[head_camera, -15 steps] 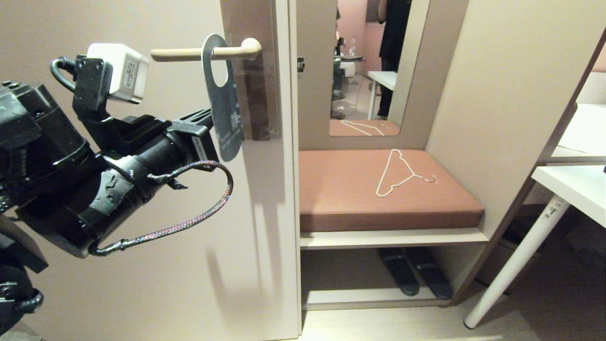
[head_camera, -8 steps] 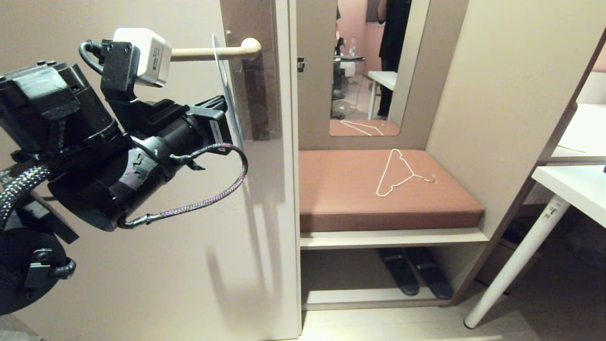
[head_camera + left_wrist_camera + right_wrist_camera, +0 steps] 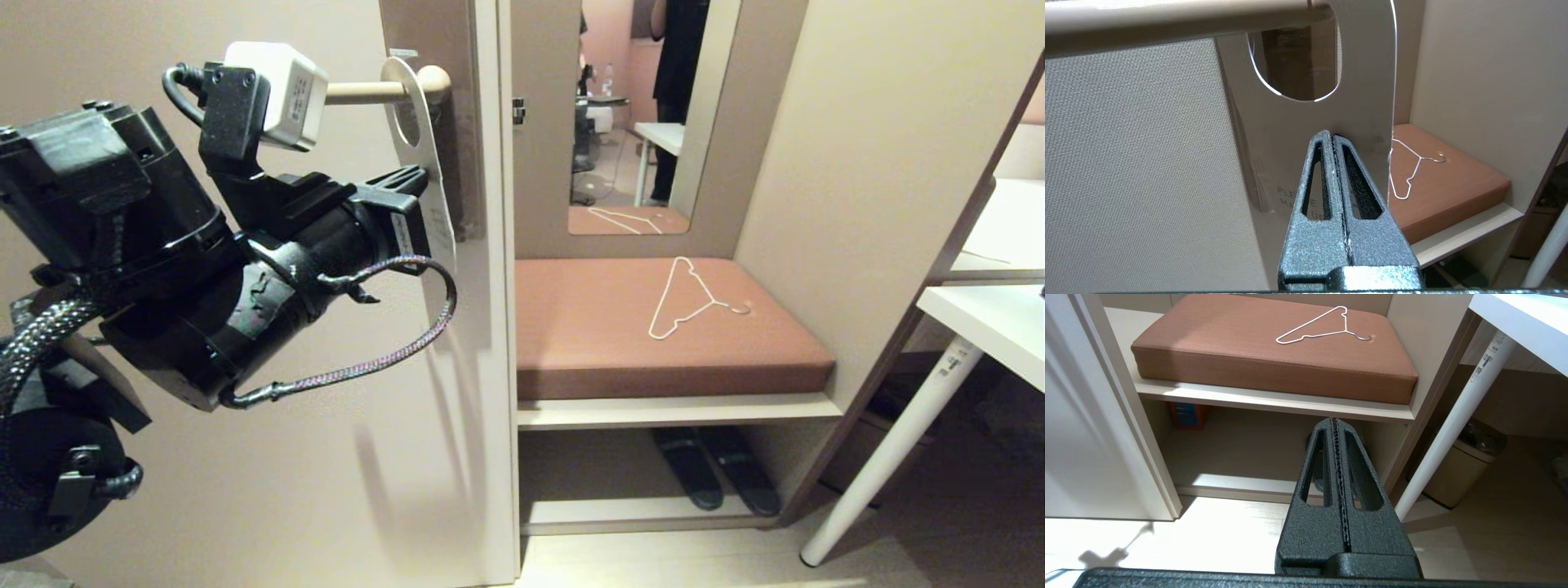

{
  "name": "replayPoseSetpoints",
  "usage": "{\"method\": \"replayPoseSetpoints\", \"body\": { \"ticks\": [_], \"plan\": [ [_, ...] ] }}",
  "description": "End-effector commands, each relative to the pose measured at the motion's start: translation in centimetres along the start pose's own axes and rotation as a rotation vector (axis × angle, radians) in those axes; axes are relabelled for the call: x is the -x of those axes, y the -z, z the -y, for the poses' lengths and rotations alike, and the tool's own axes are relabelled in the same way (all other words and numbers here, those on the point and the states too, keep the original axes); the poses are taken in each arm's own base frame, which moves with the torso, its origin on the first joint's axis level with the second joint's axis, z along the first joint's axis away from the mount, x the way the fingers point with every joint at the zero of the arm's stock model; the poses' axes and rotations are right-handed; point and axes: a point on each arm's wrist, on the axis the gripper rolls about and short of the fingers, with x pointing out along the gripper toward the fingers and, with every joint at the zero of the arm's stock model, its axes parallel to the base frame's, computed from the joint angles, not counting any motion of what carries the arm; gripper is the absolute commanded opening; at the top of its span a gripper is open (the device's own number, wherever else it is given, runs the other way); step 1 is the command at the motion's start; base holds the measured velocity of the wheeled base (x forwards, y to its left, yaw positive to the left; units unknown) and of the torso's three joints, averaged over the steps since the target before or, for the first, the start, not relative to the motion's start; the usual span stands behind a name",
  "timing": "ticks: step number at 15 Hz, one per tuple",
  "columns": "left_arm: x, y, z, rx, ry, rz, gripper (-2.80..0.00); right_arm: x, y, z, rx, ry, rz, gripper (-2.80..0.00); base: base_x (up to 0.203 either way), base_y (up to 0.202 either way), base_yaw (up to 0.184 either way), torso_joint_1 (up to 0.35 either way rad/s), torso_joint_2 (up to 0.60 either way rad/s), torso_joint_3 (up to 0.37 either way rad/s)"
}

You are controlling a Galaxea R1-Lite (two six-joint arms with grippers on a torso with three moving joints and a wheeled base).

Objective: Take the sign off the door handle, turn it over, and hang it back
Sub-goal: Hang the sign back with the other side facing out

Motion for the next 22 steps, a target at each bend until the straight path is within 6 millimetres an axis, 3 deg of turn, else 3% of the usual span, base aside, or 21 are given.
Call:
{"method": "replayPoseSetpoints", "body": {
  "ticks": [1,12,22],
  "plan": [
    [-0.1,-0.1,0.1,0.003,0.001,0.006,-2.80,0.0,0.0,0.0,0.001,0.000,-0.002,-2.80,0.000,0.000,0.000,0.000,0.00,0.000],
    [-3.0,0.6,0.6,0.005,0.025,0.010,-2.80,0.0,0.0,0.0,0.001,-0.001,-0.002,-2.80,0.000,0.000,0.000,0.000,0.00,0.000],
    [-3.6,1.0,0.0,0.001,-0.001,0.002,-2.80,0.0,0.0,0.0,0.001,0.000,-0.002,-2.80,0.000,0.000,0.000,0.000,0.00,0.000]
  ]
}}
